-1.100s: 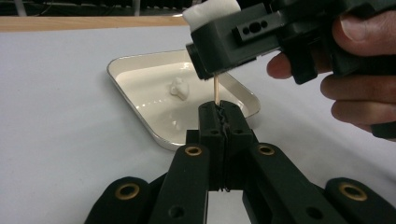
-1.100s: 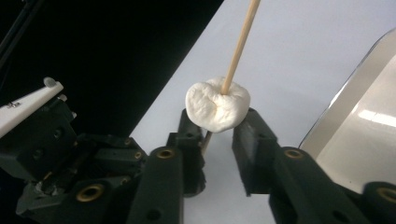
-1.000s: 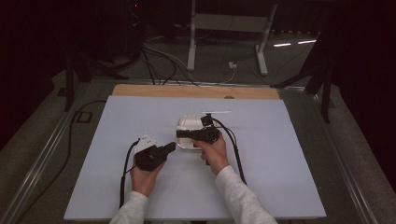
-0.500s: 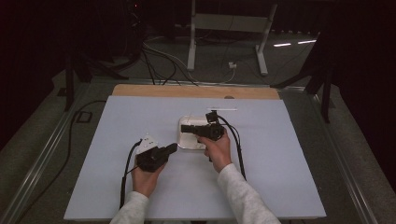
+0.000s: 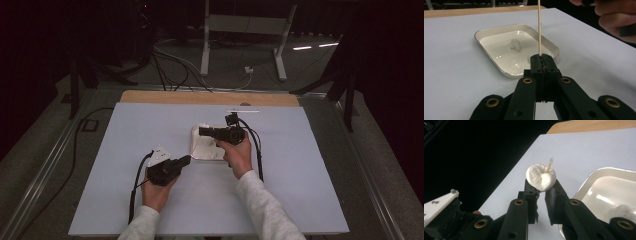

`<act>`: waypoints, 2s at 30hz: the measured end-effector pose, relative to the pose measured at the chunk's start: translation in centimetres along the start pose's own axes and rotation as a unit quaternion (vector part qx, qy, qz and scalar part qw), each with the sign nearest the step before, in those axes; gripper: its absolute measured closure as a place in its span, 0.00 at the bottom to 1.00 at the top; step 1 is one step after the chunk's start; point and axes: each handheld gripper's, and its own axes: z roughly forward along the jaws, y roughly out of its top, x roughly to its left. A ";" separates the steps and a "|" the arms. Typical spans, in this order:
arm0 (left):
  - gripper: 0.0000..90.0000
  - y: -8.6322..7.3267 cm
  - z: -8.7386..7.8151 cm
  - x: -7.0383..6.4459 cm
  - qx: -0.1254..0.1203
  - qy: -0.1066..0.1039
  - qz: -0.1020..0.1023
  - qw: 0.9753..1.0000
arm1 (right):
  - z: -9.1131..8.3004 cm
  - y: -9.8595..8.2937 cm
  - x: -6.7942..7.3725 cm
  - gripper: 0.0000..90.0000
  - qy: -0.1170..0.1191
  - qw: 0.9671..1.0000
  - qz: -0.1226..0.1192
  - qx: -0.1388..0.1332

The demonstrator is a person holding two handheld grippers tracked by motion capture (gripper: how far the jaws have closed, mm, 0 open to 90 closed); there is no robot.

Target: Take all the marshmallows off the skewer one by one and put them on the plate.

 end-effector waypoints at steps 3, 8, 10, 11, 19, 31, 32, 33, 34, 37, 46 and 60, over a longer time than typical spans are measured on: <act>1.00 -0.1 0.0 0.0 0.001 0.000 0.001 1.000 | 0.0 0.2 -0.2 0.89 -0.002 1.000 0.000 -0.002; 1.00 -0.4 0.0 0.0 0.005 -0.002 0.002 1.000 | -0.2 0.5 -0.5 0.89 -0.006 1.000 -0.002 -0.003; 1.00 -0.5 0.0 0.0 0.005 -0.003 0.004 1.000 | -0.2 0.6 -0.6 0.89 -0.007 1.000 -0.001 -0.003; 1.00 -0.5 0.0 0.0 0.006 -0.003 0.005 1.000 | -0.1 0.7 -0.6 0.88 -0.007 1.000 -0.006 0.000; 1.00 -0.8 -0.3 0.3 0.007 -0.001 0.009 1.000 | -0.2 1.4 -0.5 0.88 -0.011 1.000 -0.014 -0.005; 1.00 -1.0 -0.8 0.9 0.008 0.019 -0.004 1.000 | -1.4 1.8 -1.6 0.86 -0.057 0.998 -0.023 0.008; 1.00 -1.0 -0.9 0.9 0.007 0.020 -0.004 1.000 | -1.3 1.6 -1.8 0.86 -0.061 0.998 -0.022 0.011; 1.00 -0.9 -0.9 0.9 0.007 0.020 -0.005 1.000 | -1.2 1.4 -2.0 0.86 -0.064 0.998 -0.021 0.016; 1.00 -0.9 -0.9 1.0 0.005 0.020 -0.008 1.000 | -1.1 1.1 -2.3 0.86 -0.068 0.997 -0.019 0.021; 1.00 -0.9 -0.9 1.0 0.003 0.020 -0.011 1.000 | -0.8 0.4 -3.1 0.86 -0.079 0.996 -0.006 0.032; 1.00 -0.9 -0.6 1.0 -0.001 0.020 -0.022 1.000 | -0.1 -1.4 -5.0 0.86 -0.103 0.992 0.016 0.066; 1.00 -0.8 -0.5 1.1 -0.003 0.019 -0.027 0.999 | -0.4 -1.4 -5.4 0.39 -0.129 0.989 0.004 0.072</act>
